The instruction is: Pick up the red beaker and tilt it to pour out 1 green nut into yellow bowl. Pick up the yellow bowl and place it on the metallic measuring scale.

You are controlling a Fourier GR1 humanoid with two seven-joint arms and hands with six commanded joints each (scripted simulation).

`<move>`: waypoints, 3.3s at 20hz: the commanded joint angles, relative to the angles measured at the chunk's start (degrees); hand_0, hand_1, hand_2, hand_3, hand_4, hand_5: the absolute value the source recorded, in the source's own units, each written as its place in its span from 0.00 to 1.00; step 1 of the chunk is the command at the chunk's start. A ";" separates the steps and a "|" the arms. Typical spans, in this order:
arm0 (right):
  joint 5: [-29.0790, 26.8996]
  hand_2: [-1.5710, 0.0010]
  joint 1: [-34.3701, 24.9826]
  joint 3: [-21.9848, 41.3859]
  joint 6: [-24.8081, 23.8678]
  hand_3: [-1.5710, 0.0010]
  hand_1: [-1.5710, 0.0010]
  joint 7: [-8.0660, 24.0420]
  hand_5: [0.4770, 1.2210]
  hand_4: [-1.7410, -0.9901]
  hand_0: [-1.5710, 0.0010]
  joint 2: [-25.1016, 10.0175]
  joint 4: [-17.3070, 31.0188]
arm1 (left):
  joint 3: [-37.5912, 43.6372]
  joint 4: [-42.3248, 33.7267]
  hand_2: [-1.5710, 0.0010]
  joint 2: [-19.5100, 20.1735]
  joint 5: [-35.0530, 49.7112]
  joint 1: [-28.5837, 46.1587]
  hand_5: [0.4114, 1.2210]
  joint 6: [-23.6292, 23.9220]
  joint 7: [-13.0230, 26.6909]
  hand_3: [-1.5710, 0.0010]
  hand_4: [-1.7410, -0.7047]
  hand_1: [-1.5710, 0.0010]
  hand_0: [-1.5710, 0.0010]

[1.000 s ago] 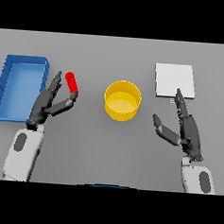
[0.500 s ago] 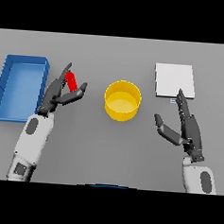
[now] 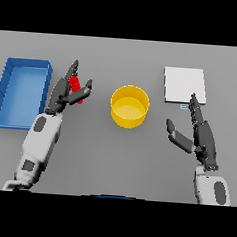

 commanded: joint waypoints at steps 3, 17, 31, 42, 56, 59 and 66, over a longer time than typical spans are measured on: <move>0.94 1.00 0.88 0.59 -0.19 1.00 1.00 -0.38 0.23 0.67 1.00 0.07 -0.39 | 1.44 2.89 0.71 -1.18 0.19 -1.81 0.57 2.65 -2.89 0.67 0.32 0.74 0.76; 0.71 1.00 1.03 0.55 0.05 1.00 1.00 -1.13 0.22 0.67 1.00 0.12 -0.10 | 1.12 -0.24 0.03 -1.64 2.75 -2.61 0.91 1.40 -3.67 0.04 0.06 0.03 0.04; 3.22 1.00 0.20 0.66 -1.14 1.00 1.00 -3.11 0.25 0.72 1.00 -0.72 0.94 | -7.38 -7.81 0.00 4.37 -7.19 -5.65 0.89 -0.84 5.36 0.01 0.01 0.00 0.00; 2.58 1.00 0.65 1.32 -0.33 1.00 1.00 -0.79 0.26 0.74 1.00 0.03 -0.27 | -26.53 -9.05 0.00 11.10 -30.61 -15.01 0.94 -8.41 15.52 0.00 0.00 0.00 0.00; 0.87 1.00 1.34 0.51 -0.93 1.00 1.00 0.24 0.19 0.69 1.00 1.51 -0.54 | -46.56 1.60 0.00 11.52 -51.51 -30.42 1.00 -20.65 8.41 0.09 0.02 0.00 0.00; 2.02 1.00 0.96 0.77 -1.77 1.00 1.00 -0.34 0.15 0.70 1.00 1.69 -0.34 | -50.08 3.82 0.00 11.37 -54.96 -33.01 1.00 -20.53 5.65 0.05 0.01 0.00 0.00; 2.27 1.00 0.96 1.06 -2.18 1.00 1.00 -1.53 0.12 0.79 1.00 2.33 -0.24 | -58.49 5.70 0.00 11.20 -63.03 -38.07 1.00 -20.76 1.88 0.01 0.00 0.00 0.00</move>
